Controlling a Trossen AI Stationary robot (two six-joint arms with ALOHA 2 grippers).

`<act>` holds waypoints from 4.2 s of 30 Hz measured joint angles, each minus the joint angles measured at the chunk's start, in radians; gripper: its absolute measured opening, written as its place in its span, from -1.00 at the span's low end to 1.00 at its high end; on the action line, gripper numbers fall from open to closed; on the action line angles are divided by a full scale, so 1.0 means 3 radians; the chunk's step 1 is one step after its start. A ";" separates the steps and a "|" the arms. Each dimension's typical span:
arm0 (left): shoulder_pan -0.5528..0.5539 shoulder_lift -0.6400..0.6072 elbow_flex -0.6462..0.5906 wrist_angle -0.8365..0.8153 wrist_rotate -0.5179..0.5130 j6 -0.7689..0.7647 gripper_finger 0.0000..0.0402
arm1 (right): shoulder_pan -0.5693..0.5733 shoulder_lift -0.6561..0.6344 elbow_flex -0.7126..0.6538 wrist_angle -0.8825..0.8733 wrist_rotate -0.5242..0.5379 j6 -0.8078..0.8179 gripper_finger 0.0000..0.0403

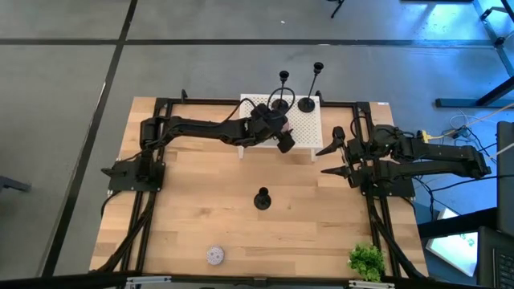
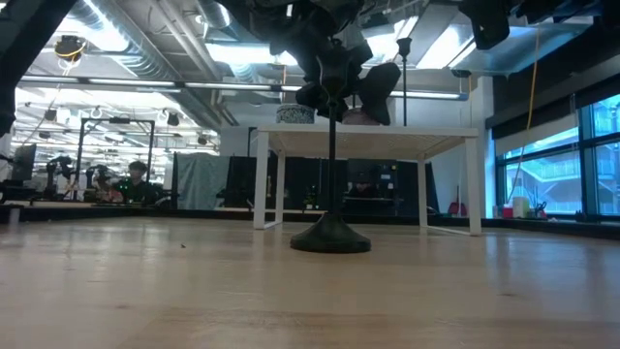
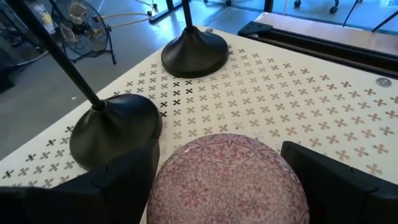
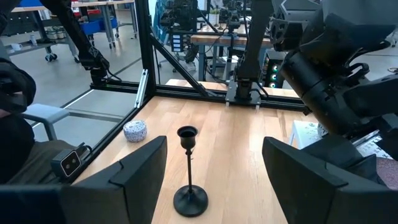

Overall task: Pick & Place candle stick holders
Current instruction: Put the pink scented candle on the shelf aligned with the other scented candle, then put the candle holder on the shelf aligned with the other candle holder

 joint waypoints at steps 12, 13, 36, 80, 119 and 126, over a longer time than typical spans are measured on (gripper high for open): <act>-0.0009 -0.0117 0.0001 0.0111 -0.0050 0.0135 0.66 | -0.0001 0.0000 0.0000 0.0000 0.0009 -0.0001 0.33; -0.0009 -0.0133 0.0001 0.0100 -0.0069 0.0147 0.66 | -0.0001 0.0000 0.0000 0.0000 0.0009 -0.0001 0.33; -0.0645 -0.0959 0.0002 -0.0261 0.0972 0.1059 0.66 | 0.0003 0.0004 -0.0001 0.0077 0.0005 -0.0033 0.33; -0.2869 -0.3240 -0.3378 0.1800 -0.1217 0.0989 0.66 | 0.1385 0.3126 -0.0001 0.2161 0.1671 0.1078 0.33; -0.2855 -0.3285 -0.3672 0.2471 -0.1072 0.1193 0.66 | 0.1441 0.4546 0.0462 0.3255 0.2547 0.1228 0.31; -0.2855 -0.3285 -0.3672 0.2459 -0.1072 0.1181 0.66 | 0.1441 0.4545 0.0463 0.3054 0.2569 0.1321 -0.04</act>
